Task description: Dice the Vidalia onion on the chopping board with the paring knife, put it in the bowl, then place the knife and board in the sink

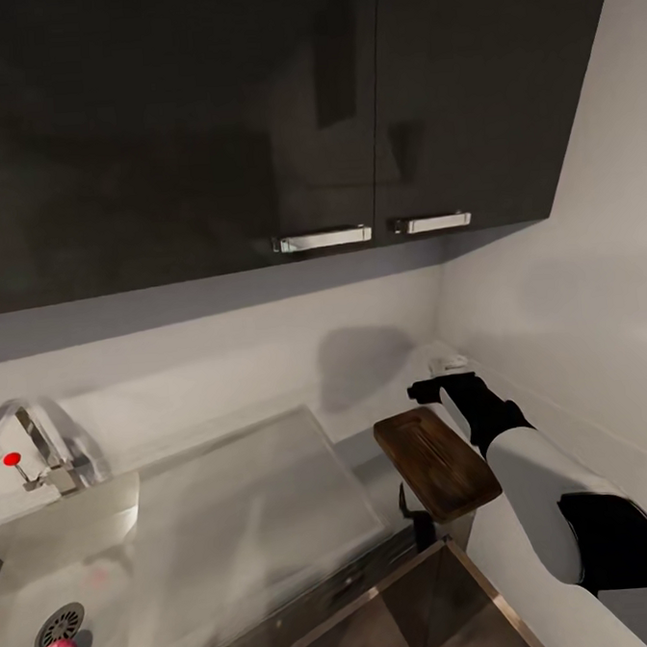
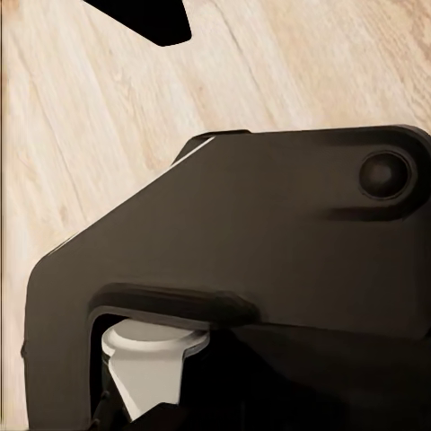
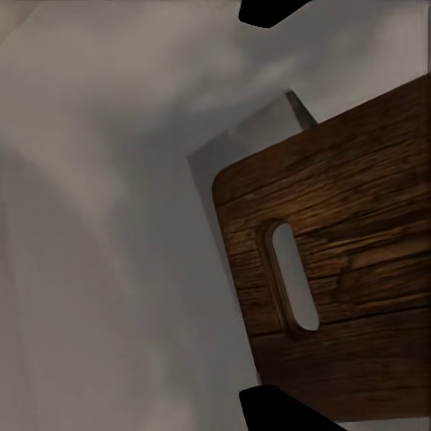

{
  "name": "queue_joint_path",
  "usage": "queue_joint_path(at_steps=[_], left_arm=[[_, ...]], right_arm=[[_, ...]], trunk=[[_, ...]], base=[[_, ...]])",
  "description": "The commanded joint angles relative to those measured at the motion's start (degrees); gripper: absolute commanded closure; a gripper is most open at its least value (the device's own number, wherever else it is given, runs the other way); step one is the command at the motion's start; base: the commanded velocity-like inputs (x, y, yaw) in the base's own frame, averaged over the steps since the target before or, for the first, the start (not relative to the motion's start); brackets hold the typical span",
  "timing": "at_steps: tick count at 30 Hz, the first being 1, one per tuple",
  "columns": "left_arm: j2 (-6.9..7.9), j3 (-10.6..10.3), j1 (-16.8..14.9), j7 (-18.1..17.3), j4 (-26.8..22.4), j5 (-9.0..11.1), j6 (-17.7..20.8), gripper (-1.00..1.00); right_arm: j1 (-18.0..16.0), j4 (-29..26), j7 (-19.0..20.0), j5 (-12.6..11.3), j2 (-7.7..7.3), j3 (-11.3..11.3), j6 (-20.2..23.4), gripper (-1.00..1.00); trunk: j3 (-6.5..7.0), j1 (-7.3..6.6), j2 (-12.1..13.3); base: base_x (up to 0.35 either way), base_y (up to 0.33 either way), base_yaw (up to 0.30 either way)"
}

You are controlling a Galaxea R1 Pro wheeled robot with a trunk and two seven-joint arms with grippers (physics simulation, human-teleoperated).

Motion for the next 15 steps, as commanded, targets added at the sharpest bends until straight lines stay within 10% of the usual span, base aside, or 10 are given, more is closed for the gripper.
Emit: queue_joint_path(at_steps=[1,15], left_arm=[[0.0,-0.03,-0.02,-0.02,0.03,0.13,-0.14,-1.0],[-0.7,-0.03,-0.02,0.06,0.19,0.13,-0.14,-1.0]], right_arm=[[-0.04,-0.03,0.06,0.5,0.05,-0.22,0.31,-1.0],[-0.04,0.05,0.06,0.5,-0.73,-0.22,0.31,-1.0]], trunk=[[-0.22,0.03,-0.13],[-1.5,0.03,-0.13]], base=[[0.0,0.0,0.0],[0.008,-0.004,0.0]])
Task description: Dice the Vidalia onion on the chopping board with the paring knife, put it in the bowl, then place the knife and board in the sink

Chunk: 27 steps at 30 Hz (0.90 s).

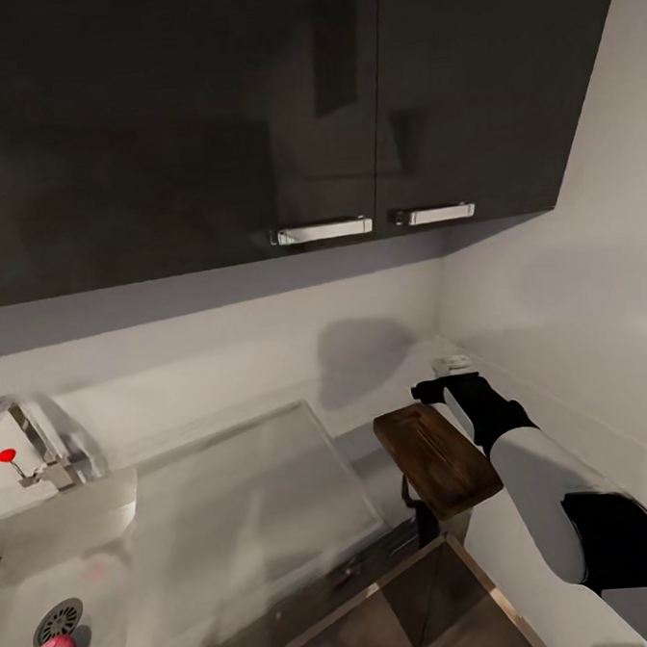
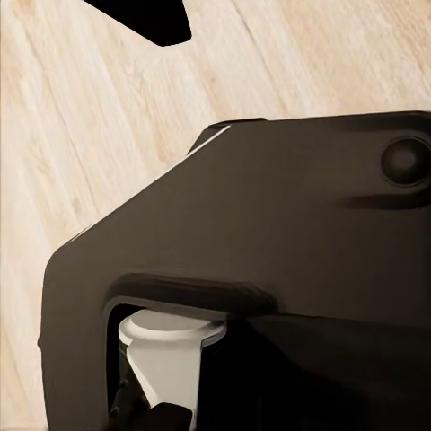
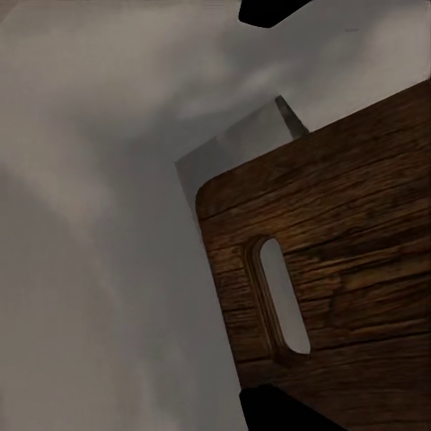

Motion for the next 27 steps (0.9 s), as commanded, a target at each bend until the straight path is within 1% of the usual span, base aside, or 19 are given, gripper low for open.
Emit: queue_joint_path(at_steps=[1,5,19,27], left_arm=[[-0.05,-0.03,-0.02,-0.01,-0.01,0.13,-0.14,-1.0],[-0.09,-0.03,-0.02,-0.06,0.0,0.13,-0.14,-1.0],[-0.1,-0.03,-0.02,-0.09,0.7,0.13,-0.14,-1.0],[-0.1,-0.03,-0.02,-0.05,0.7,0.13,-0.14,-1.0]], right_arm=[[-0.04,-0.08,0.14,0.54,0.03,-0.22,0.3,-1.0],[-0.04,-0.09,0.14,0.54,0.02,-0.22,0.3,-1.0],[-0.04,-0.08,0.14,0.55,0.02,-0.18,0.3,-1.0],[-0.04,-0.08,0.14,0.54,0.02,-0.17,0.3,-1.0]], trunk=[[-0.17,0.04,-0.12],[-0.25,0.04,-0.12],[-0.27,0.04,-0.12],[-0.27,0.04,-0.12]], base=[[0.114,-0.086,0.0],[0.107,-0.088,0.0],[0.01,-0.004,0.0],[0.156,0.0,0.0]])
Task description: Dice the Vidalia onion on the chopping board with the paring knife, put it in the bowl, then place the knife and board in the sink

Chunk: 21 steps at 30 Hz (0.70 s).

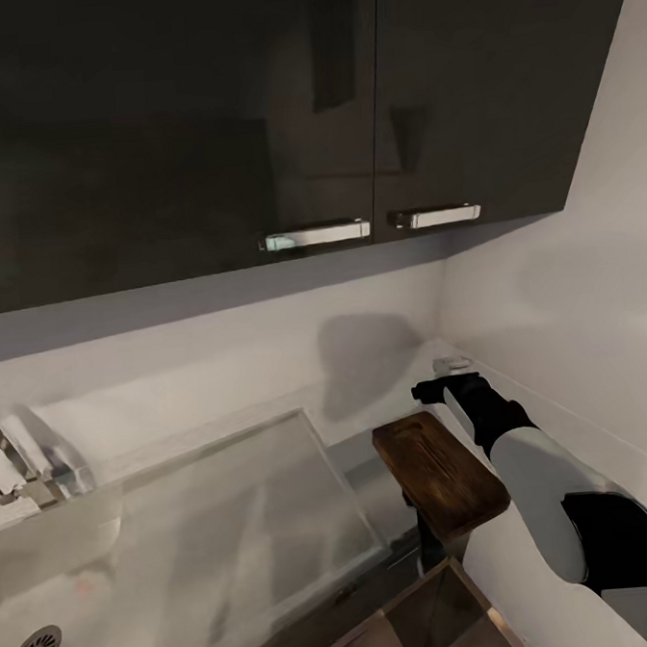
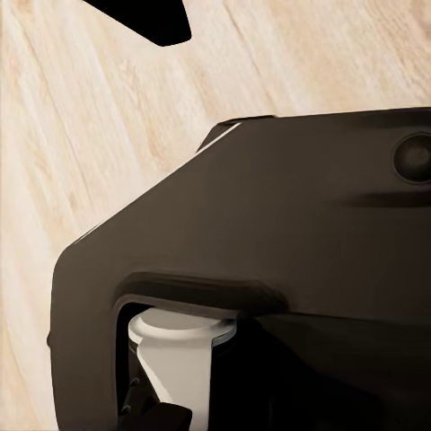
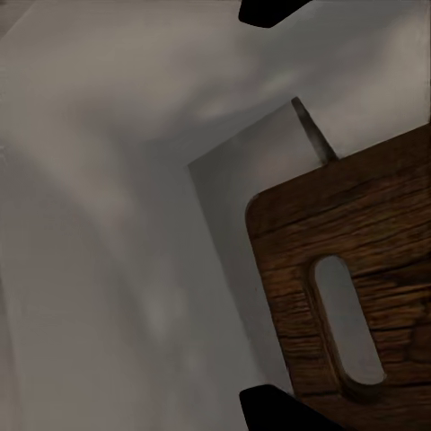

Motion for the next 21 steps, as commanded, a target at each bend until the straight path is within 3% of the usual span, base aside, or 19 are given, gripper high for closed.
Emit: queue_joint_path(at_steps=[1,9,21], left_arm=[[0.0,-0.03,-0.02,-0.03,-0.01,0.13,-0.15,-1.0],[0.02,-0.03,-0.02,-0.03,0.02,0.13,-0.15,-1.0],[0.0,-0.03,-0.02,-0.05,0.07,0.13,-0.15,-1.0]], right_arm=[[-0.04,-0.08,0.13,0.53,0.04,-0.23,0.3,-1.0],[-0.04,-0.08,0.13,0.53,0.04,-0.22,0.3,-1.0],[-0.04,0.5,0.08,0.57,-0.26,-0.19,0.21,-1.0]], trunk=[[-0.12,0.06,-0.11],[-0.12,0.06,-0.11],[-0.12,0.06,-0.11]], base=[[0.215,0.0,0.0],[0.183,0.0,0.0],[0.021,0.0,0.0]])
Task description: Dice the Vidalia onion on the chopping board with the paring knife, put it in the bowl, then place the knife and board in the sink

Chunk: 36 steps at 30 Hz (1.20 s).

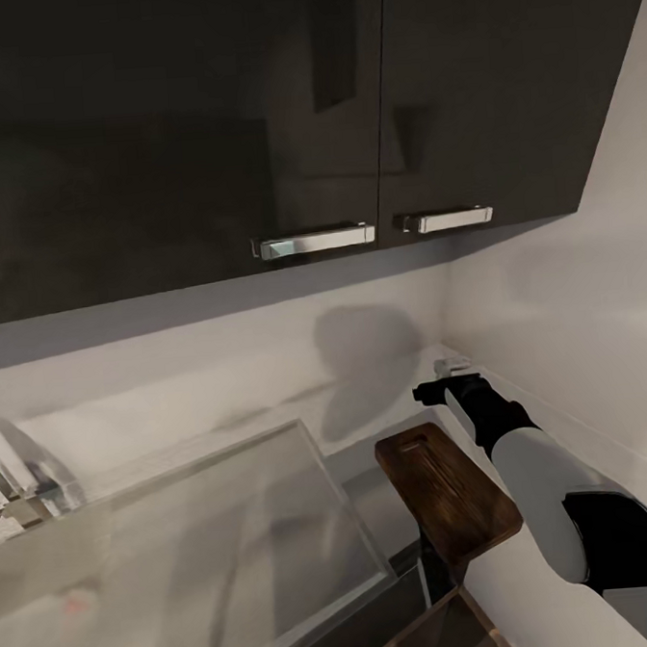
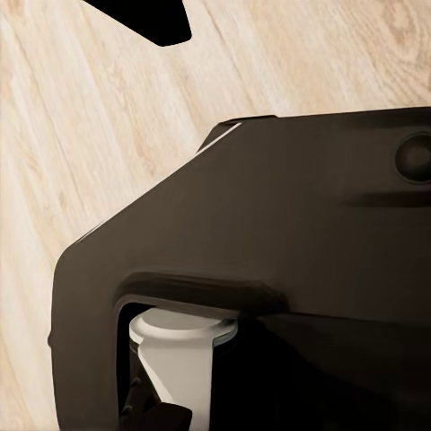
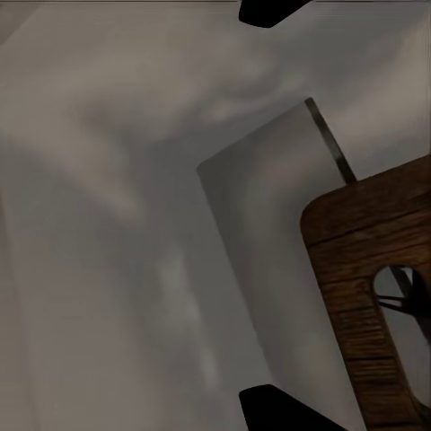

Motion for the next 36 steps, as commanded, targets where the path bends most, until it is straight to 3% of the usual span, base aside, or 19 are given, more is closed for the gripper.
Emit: queue_joint_path(at_steps=[1,26,36], left_arm=[[0.0,-0.03,-0.02,-0.02,-0.01,0.13,-0.15,-1.0],[0.01,-0.03,-0.02,-0.02,0.93,0.13,-0.15,-1.0],[-0.08,-0.03,-0.02,-0.02,0.93,0.13,-0.15,-1.0]], right_arm=[[-0.04,-0.04,0.15,0.51,0.01,-0.2,0.3,-1.0],[-0.04,-0.05,0.15,0.49,-0.02,-0.19,0.43,-1.0],[-0.04,2.41,0.18,0.41,0.01,-0.19,5.36,-1.0]], trunk=[[-0.12,0.03,-0.12],[-0.12,0.03,-0.12],[-0.12,0.03,-0.12]], base=[[0.0,0.0,0.0],[0.0,0.0,0.0],[0.0,0.0,0.0]])
